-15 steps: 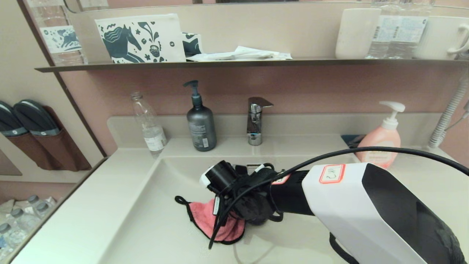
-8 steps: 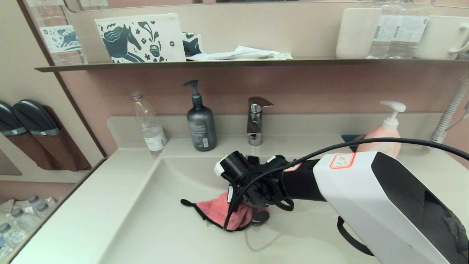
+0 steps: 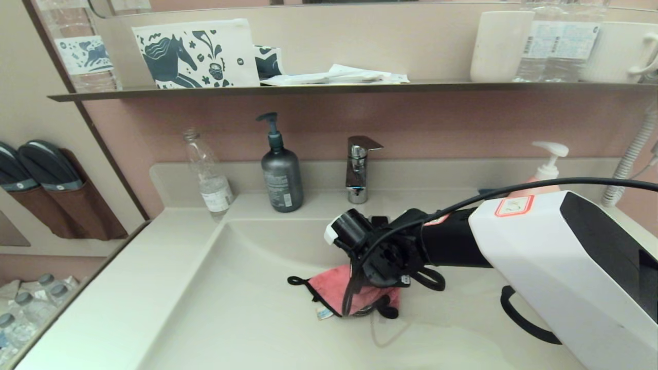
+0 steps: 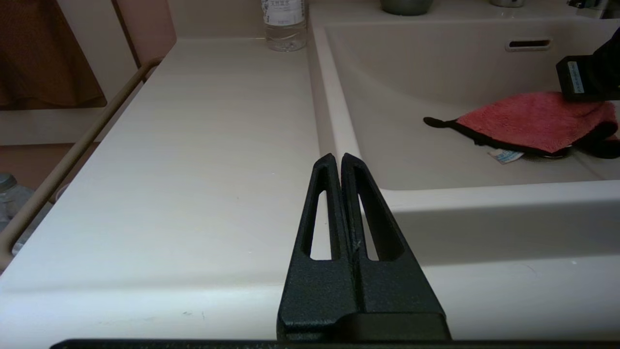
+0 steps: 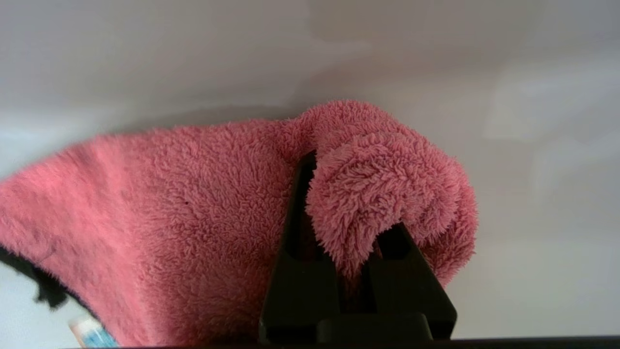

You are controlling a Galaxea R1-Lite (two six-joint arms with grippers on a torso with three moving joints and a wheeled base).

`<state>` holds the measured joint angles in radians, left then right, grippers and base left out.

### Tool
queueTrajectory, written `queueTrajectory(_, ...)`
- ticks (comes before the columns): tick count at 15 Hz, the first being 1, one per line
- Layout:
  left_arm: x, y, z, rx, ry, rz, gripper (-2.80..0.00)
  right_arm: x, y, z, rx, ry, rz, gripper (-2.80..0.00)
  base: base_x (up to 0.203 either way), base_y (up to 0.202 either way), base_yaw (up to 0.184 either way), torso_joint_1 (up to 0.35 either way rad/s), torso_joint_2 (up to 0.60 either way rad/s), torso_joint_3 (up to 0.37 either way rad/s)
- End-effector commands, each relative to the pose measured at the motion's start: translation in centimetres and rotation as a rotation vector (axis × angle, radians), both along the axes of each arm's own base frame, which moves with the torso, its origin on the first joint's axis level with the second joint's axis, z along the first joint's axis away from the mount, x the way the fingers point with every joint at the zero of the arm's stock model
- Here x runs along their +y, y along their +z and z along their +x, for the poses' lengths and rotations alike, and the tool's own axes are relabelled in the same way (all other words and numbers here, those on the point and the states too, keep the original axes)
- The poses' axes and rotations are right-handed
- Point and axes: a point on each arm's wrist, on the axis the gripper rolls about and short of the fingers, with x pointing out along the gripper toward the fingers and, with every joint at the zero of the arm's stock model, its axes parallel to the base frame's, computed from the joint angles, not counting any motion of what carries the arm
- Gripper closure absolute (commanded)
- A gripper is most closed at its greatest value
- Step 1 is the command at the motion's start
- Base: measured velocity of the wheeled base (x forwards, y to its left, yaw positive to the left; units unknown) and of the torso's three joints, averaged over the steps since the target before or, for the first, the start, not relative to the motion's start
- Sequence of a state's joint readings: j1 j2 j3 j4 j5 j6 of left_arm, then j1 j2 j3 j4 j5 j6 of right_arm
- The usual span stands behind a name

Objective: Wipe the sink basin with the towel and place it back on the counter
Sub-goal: Wipe the sink

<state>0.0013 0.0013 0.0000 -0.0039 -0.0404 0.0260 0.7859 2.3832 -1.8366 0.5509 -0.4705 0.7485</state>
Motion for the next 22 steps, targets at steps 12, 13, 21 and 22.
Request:
queueTrajectory(12,0.0,0.0,0.0,0.0,-0.001,0.0,0.0,-1.4,-0.2,-5.3,0.304,-0.014,-0.224,0.0,0.0,0.0,0.0,0.0,0.0,0.0)
queueTrajectory(13,0.0,0.0,0.0,0.0,0.001,0.0,0.0,-0.9,-0.4,-5.9,0.326,-0.001,-0.21,0.0,0.0,0.0,0.0,0.0,0.0,0.0)
queueTrajectory(21,0.0,0.0,0.0,0.0,0.001,0.0,0.0,4.8,-0.8,-8.3,0.304,0.12,0.049,0.0,0.0,0.0,0.0,0.0,0.0,0.0)
queueTrajectory(22,0.0,0.0,0.0,0.0,-0.001,0.0,0.0,5.6,-0.5,-7.9,0.261,0.13,0.112,0.0,0.0,0.0,0.0,0.0,0.0,0.0)
